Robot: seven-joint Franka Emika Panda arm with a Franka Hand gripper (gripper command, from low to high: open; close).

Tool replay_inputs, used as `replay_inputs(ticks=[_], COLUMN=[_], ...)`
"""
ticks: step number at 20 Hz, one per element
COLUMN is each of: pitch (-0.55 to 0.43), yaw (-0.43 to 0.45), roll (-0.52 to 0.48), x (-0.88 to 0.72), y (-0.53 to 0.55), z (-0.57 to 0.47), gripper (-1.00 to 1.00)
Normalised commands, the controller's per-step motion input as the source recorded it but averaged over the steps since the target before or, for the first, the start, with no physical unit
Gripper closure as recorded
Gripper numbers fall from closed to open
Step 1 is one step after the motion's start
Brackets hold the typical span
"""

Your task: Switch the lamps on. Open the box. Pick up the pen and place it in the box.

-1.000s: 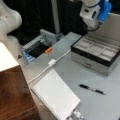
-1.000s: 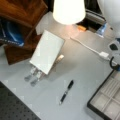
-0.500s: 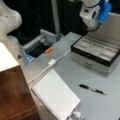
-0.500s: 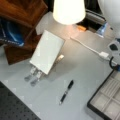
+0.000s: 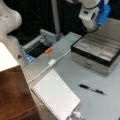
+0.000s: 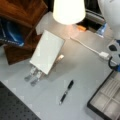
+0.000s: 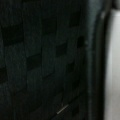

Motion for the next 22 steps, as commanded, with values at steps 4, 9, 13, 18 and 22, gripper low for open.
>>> replay_inputs(ticks=[4, 9, 13, 18, 22], pitch=[0.016, 0.0, -0.016, -0.041, -0.062], yaw=[0.07, 0.045, 0.03, 0.009, 0.012], roll=[-0.136, -0.198, -0.248, -0.269, -0.265], x=[-0.03, -0.04, -0.04, -0.02, 0.0], y=[0.08, 0.12, 0.16, 0.21, 0.26], z=[0.03, 0.0, -0.03, -0.01, -0.04], gripper=[-1.0, -1.0, -1.0, -1.0, -1.0])
